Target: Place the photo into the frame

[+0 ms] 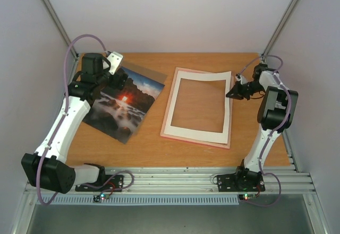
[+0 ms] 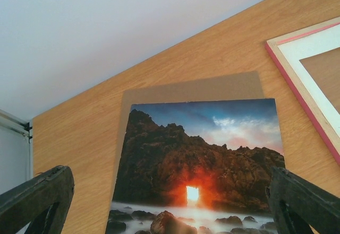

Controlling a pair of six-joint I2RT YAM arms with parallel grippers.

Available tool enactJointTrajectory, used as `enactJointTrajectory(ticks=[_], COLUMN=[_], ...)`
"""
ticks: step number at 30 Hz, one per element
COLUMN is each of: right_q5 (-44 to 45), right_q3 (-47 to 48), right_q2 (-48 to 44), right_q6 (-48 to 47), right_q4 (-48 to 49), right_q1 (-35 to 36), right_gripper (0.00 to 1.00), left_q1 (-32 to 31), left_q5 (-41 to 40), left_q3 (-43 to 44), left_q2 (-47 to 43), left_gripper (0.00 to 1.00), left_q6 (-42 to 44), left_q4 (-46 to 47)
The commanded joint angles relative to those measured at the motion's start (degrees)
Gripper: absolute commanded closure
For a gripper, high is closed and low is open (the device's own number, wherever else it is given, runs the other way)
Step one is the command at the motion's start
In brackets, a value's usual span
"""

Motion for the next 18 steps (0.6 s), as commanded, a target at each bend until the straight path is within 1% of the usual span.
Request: enactJointTrajectory(ticks=[1,4,6,10,14,16,18], right_q5=[0.07,1.15,2.15,5.32,7.96,9.17,10.42], right_q3=[-2.02,-2.38,-2.38,-2.04,-1.94,-1.71,-1.45], right_q2=[-2.99,-3.22,-3.58,-4.60,-6.20,-6.73,-7.33], right_q6=[2.04,2.12,2.10,2.02,1.64,1.00,0.33], right_q4=[2.73,3.01,3.14,3.08,2.57,1.96,1.29], right_q1=[0.94,0.94,0.96,1.03,1.07,1.03,1.03], right_gripper=[0.99,0.94,0.88,0.68,0.52,0.47,0.45], left_q1=[-0.43,-0.48,-0.49,-0.49,-0.49,-0.49,-0.49], left_q5=[0.61,0.57,0.72,0.76,0.74,0.65,0.57], left_q3=[0.09,0.01,-0.01,-0.24,-0.68,-1.07,-1.21], left_q2=[0.61,0.63,0.68,0.52,0.15,0.01,-0.19], left_gripper=[0.01,0.01,0.01,0.01,0.01,0.01,0.01], left_q6=[-0.46,-0.46,-0.54,-0.54,-0.46,-0.40,-0.37], left_q4=[2.69,2.71,2.65,2.70,2.68,2.87,2.89])
